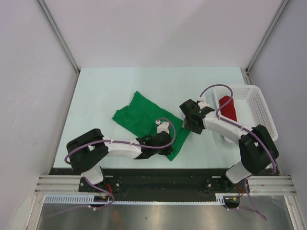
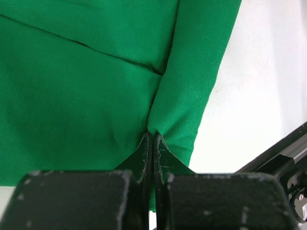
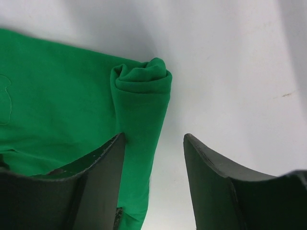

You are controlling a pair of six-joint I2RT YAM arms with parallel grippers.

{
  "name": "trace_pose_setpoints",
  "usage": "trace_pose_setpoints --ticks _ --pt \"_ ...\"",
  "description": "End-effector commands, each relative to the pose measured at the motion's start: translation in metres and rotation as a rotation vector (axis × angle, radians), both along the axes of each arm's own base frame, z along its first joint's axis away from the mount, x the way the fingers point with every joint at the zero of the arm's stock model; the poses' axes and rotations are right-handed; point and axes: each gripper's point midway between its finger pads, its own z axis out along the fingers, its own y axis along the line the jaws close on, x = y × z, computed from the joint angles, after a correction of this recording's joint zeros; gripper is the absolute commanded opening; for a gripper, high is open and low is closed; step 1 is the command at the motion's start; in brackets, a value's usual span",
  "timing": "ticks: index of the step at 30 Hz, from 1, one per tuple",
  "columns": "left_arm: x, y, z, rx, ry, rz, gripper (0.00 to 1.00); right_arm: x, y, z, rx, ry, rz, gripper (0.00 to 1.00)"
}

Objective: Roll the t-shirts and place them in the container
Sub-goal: Roll the T-shirt to the center of the board.

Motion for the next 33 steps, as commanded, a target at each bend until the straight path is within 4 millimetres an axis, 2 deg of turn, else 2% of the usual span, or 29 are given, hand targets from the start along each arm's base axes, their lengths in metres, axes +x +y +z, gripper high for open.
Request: trace_pose_setpoints --ticks 1,7,17,23,29,33 --pt "-0.001 0.014 -0.010 0.072 0.013 -0.007 0.00 0.003 0.001 -0.001 0.005 -0.010 -0.008 0.51" --pt "-0.001 0.014 -0.009 0.072 0.009 -0.009 0.00 0.011 0.005 -0.011 0.035 0.008 -0.007 0.35" --pt "0.000 0.015 -0.002 0.064 -0.013 -0.021 0.01 0.020 0.010 -0.025 0.072 0.039 -0.010 0.35" --pt "0.004 0.016 0.016 0.051 -0.061 -0.035 0.13 0.022 0.010 -0.036 0.043 0.075 -0.014 0.35" --pt "0.009 0.022 0.043 0.071 -0.134 -0.062 0.37 0.025 0.010 -0.039 0.024 0.088 -0.018 0.36" --pt "0.008 0.011 0.071 0.075 -0.219 -0.118 0.52 0.026 0.011 -0.042 0.009 0.110 -0.015 0.38"
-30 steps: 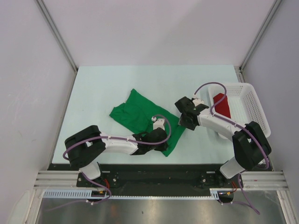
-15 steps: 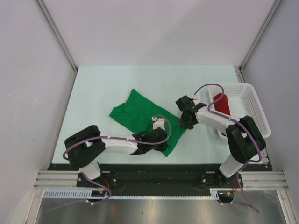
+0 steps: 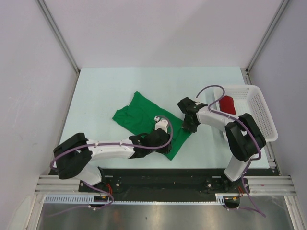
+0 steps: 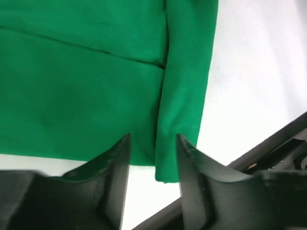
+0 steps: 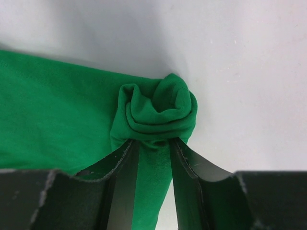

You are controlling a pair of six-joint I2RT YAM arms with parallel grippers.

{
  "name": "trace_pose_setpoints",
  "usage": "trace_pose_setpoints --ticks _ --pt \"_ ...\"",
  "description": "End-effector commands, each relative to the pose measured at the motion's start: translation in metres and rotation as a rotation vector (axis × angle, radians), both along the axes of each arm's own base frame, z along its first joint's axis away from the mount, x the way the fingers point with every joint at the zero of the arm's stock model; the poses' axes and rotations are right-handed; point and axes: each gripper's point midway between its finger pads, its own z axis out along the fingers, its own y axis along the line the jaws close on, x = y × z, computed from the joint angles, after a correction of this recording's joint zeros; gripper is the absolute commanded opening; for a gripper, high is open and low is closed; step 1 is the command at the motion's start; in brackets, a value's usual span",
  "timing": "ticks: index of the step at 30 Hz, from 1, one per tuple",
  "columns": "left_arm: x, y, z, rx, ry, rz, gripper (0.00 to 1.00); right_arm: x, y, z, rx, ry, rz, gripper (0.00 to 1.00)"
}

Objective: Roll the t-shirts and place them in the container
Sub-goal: Roll the T-shirt to the center of the board.

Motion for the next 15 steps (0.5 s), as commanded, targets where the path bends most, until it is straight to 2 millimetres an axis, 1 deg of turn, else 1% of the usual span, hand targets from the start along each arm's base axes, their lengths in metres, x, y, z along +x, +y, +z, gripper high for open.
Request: trace_pose_setpoints --ticks 1,2,3,5,6,7,9,10,13,14,15 --pt "0.005 -0.013 0.043 0.019 -0.138 -0.078 0.55 0.011 0.002 -0.004 -0.021 -0.002 -0.008 0.38" --pt "0.004 -0.017 0.044 0.032 -0.151 -0.093 0.56 0.011 0.003 -0.004 -0.021 0.000 -0.003 0.38" --pt "0.003 -0.026 0.047 0.044 -0.169 -0.122 0.59 0.010 0.004 -0.005 -0.022 0.005 -0.002 0.38" --pt "0.001 -0.032 0.041 0.084 -0.175 -0.147 0.61 0.010 0.005 -0.005 -0.018 0.007 -0.002 0.38" --pt "0.000 -0.041 0.047 0.084 -0.193 -0.172 0.61 0.010 0.005 -0.006 -0.019 0.009 -0.004 0.38" --pt "0.001 -0.044 0.038 0.117 -0.198 -0.177 0.61 0.010 0.006 -0.006 -0.015 0.010 -0.003 0.38" --pt "0.002 -0.054 0.039 0.134 -0.226 -0.201 0.61 0.010 0.006 -0.006 -0.015 0.012 -0.001 0.38" --pt "0.002 -0.057 0.032 0.154 -0.227 -0.209 0.61 0.010 0.006 -0.006 -0.015 0.013 -0.001 0.38" --pt "0.005 -0.068 0.031 0.158 -0.258 -0.229 0.60 0.010 0.006 -0.006 -0.015 0.013 0.002 0.39" --pt "0.007 -0.068 0.025 0.176 -0.261 -0.227 0.59 0.009 0.005 -0.007 -0.018 0.017 0.001 0.39" --pt "0.009 -0.071 0.026 0.177 -0.273 -0.230 0.59 0.009 0.006 -0.006 -0.016 0.017 0.005 0.39"
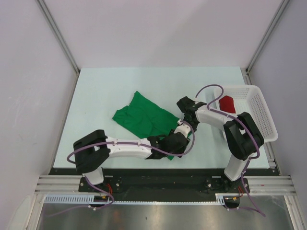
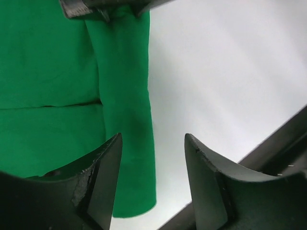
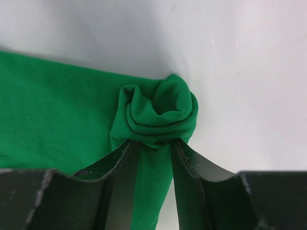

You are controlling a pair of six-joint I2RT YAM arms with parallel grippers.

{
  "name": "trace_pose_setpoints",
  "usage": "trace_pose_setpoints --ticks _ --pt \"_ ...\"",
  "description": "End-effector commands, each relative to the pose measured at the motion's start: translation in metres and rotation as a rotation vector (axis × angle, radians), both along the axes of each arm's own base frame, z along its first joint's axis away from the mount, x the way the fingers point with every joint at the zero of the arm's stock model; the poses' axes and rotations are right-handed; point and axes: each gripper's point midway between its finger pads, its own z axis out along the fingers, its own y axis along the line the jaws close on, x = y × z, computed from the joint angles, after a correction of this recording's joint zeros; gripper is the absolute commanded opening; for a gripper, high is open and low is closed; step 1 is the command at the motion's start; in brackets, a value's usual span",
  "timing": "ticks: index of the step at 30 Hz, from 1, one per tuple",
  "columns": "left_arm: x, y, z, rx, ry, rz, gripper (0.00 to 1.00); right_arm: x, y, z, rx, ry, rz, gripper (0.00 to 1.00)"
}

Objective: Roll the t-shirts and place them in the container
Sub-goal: Roll the T-shirt to the center of the board.

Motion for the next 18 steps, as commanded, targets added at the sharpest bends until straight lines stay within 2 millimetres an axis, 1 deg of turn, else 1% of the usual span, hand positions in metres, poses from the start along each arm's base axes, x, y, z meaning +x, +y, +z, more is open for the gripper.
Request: trace_pose_setpoints --ticks 1,4,5,7,9,13,18 --pt "0.014 -0.011 0.006 0.026 -0.087 -0.019 0.59 0.008 0.004 -0.005 0.002 -0.010 0.000 0.39" --pt "0.018 -0.016 0.003 0.027 -0.118 -0.028 0.58 0.008 0.004 -0.004 0.004 -0.009 0.002 0.39" --pt "0.020 -0.016 -0.001 0.038 -0.119 -0.029 0.58 0.009 0.003 -0.003 0.005 -0.013 -0.002 0.39" --pt "0.023 -0.018 -0.001 0.047 -0.137 -0.030 0.57 0.009 0.004 -0.003 0.009 -0.012 0.001 0.39" --pt "0.025 -0.018 -0.006 0.064 -0.147 -0.026 0.56 0.008 0.004 -0.003 0.008 -0.012 0.001 0.39" --pt "0.029 -0.015 -0.016 0.101 -0.155 -0.018 0.55 0.009 0.004 -0.002 0.014 -0.014 0.002 0.39" --pt "0.031 -0.007 -0.031 0.152 -0.152 0.007 0.50 0.010 0.005 0.002 0.024 -0.021 0.002 0.39"
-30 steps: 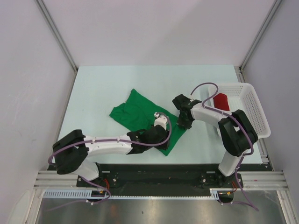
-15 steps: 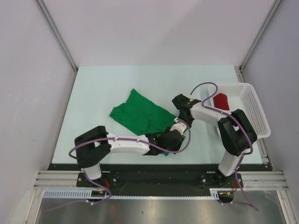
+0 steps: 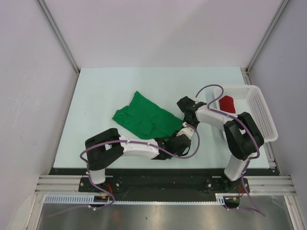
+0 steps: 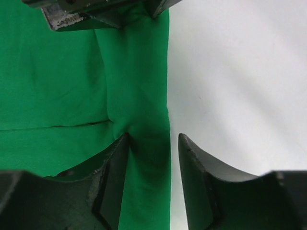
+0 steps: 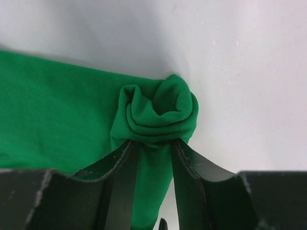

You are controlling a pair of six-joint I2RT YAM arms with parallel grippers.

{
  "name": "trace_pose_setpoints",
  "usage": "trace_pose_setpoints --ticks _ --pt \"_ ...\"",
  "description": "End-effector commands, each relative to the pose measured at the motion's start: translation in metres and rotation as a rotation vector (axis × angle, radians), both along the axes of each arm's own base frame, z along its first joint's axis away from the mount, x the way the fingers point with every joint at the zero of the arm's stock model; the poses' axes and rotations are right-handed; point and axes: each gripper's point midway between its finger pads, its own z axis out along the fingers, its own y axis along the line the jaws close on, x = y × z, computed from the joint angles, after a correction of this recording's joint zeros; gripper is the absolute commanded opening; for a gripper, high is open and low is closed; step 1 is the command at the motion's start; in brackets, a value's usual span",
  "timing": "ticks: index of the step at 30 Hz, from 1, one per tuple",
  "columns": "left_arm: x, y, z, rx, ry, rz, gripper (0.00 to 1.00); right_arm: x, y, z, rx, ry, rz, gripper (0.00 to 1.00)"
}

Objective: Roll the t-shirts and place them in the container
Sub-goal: Roll the T-shirt to the center of the board.

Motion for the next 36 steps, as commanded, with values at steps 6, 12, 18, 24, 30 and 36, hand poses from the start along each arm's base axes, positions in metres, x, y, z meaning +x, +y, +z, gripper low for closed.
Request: trace_pose_setpoints --ticks 6,12,18,24,30,36 --pt "0.013 0.011 -0.004 0.028 -0.031 0.102 0.26 0.013 0.005 0.024 0.050 -0.071 0.013 0.51" --pt "0.004 0.013 0.002 -0.076 0.067 0.107 0.07 0.019 0.002 0.061 0.097 -0.163 0.019 0.83" --pt "-0.009 0.008 0.013 -0.267 0.245 0.062 0.01 0.015 -0.006 0.091 0.108 -0.238 -0.010 0.87" --pt "-0.013 0.021 0.014 -0.399 0.375 0.097 0.01 -0.003 -0.015 0.103 0.163 -0.302 -0.043 0.82" --pt "-0.016 0.029 0.019 -0.523 0.536 0.092 0.01 -0.033 -0.010 0.088 0.199 -0.316 -0.042 0.71" --pt "-0.013 0.039 0.012 -0.556 0.648 0.102 0.01 -0.041 0.008 0.075 0.245 -0.319 -0.028 0.61"
